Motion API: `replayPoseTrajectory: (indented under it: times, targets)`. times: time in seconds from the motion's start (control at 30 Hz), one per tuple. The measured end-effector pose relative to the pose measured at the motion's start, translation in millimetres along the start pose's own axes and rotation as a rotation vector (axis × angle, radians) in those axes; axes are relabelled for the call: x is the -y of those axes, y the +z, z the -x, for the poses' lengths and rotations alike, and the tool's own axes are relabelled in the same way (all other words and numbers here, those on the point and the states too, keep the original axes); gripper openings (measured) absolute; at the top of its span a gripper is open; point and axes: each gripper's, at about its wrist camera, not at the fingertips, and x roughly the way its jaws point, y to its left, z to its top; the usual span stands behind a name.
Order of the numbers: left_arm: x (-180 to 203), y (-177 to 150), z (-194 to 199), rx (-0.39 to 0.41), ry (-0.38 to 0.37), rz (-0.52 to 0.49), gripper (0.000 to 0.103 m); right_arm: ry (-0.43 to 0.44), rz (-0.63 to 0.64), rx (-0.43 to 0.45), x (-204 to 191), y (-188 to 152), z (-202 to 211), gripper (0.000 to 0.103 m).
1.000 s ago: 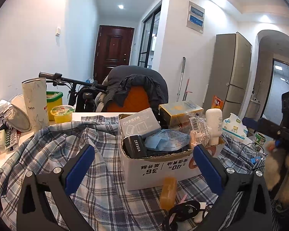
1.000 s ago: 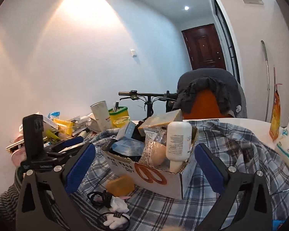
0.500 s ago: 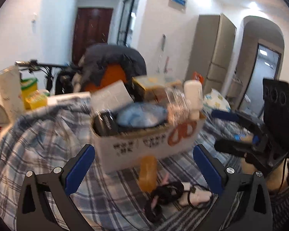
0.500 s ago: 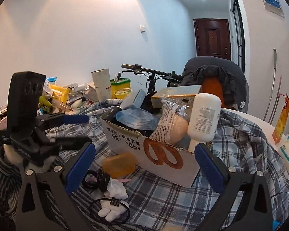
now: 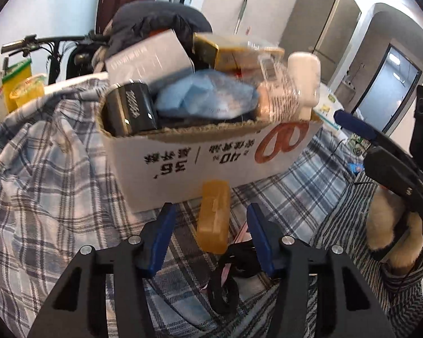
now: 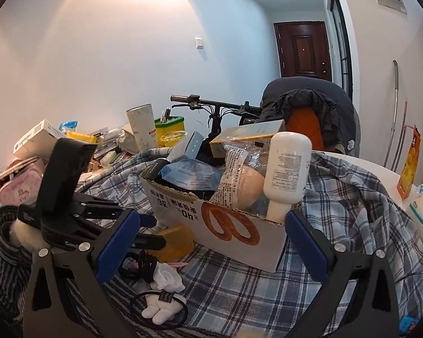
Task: Organize objects
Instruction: 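Grasp the amber soap bar on the cloth with the left gripper, then lift the amber soap bar with the left gripper while the right grasps the white cable item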
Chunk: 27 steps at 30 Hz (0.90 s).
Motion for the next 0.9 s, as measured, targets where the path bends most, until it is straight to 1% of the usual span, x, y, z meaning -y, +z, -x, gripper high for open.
replayPoseTrajectory:
  times: [0.1, 0.13, 0.2, 0.27, 0.37, 0.47, 0.57, 0.63, 0.67, 0.7, 0.73, 0.77, 0.8, 0.83, 0.87, 0.9]
  targets:
    - [3.2, 0.8, -17.4, -0.079, 0.003, -0.015, 0.024, -0.002, 0.014, -0.012, -2.8, -0.9, -2.5, 0.102]
    - [3.7, 0.5, -21.0, -0.094, 0.005, -0.015, 0.022, -0.003, 0.019, -0.016, -3.6, -1.4, -3.3, 0.102]
    - [5.6, -0.5, -17.6, -0.073, 0.003, -0.023, 0.021, -0.004, 0.027, -0.022, -4.7, -2.3, -3.8, 0.102]
    - [5.8, -2.2, -9.4, -0.03, -0.006, -0.022, 0.021, 0.008, 0.031, -0.025, -5.8, -2.1, -3.4, 0.102]
    - [3.8, -3.6, 0.4, 0.02, -0.026, -0.013, 0.021, 0.067, 0.051, -0.058, -9.0, -1.7, -4.1, 0.102]
    - [5.2, -3.5, 10.9, 0.07, -0.044, -0.015, 0.021, 0.146, 0.136, -0.067, -20.3, -3.0, 0.2, 0.102]
    - [6.5, -2.0, 23.7, 0.135, -0.067, -0.03, 0.021, 0.146, 0.24, -0.066, -32.4, -10.3, 3.1, 0.102]
    - [7.0, -2.5, 35.7, 0.185, -0.081, -0.042, 0.021, 0.141, 0.278, -0.11, -37.0, -16.8, -4.0, 0.102]
    - [5.4, -2.4, 40.7, 0.2, -0.085, -0.044, 0.021, 0.141, 0.286, -0.137, -38.1, -19.8, -9.4, 0.1]
    - [5.7, -2.0, 43.0, 0.218, -0.088, -0.045, 0.021, 0.139, 0.298, -0.177, -40.0, -23.8, -17.4, 0.091]
    - [5.7, -2.4, 46.8, 0.236, -0.095, -0.047, 0.021, 0.138, 0.309, -0.205, -41.6, -27.2, -22.9, 0.084]
    - [5.6, -2.7, 51.0, 0.256, -0.107, -0.051, 0.021, 0.143, 0.323, -0.239, -43.3, -31.1, -29.1, 0.073]
    - [6.0, -3.1, 55.7, 0.282, -0.114, -0.055, 0.021, 0.15, 0.336, -0.274, -45.1, -34.9, -35.4, 0.069]
    - [6.1, -3.4, 59.4, 0.302, -0.113, -0.059, 0.021, 0.142, 0.349, -0.301, -46.8, -38.1, -41.4, 0.068]
    - [6.0, -2.7, 63.6, 0.326, -0.11, -0.061, 0.021, 0.131, 0.36, -0.316, -48.4, -40.8, -45.1, 0.063]
    - [6.1, -2.3, 67.1, 0.348, -0.111, -0.061, 0.021, 0.129, 0.367, -0.334, -49.3, -43.1, -48.7, 0.052]
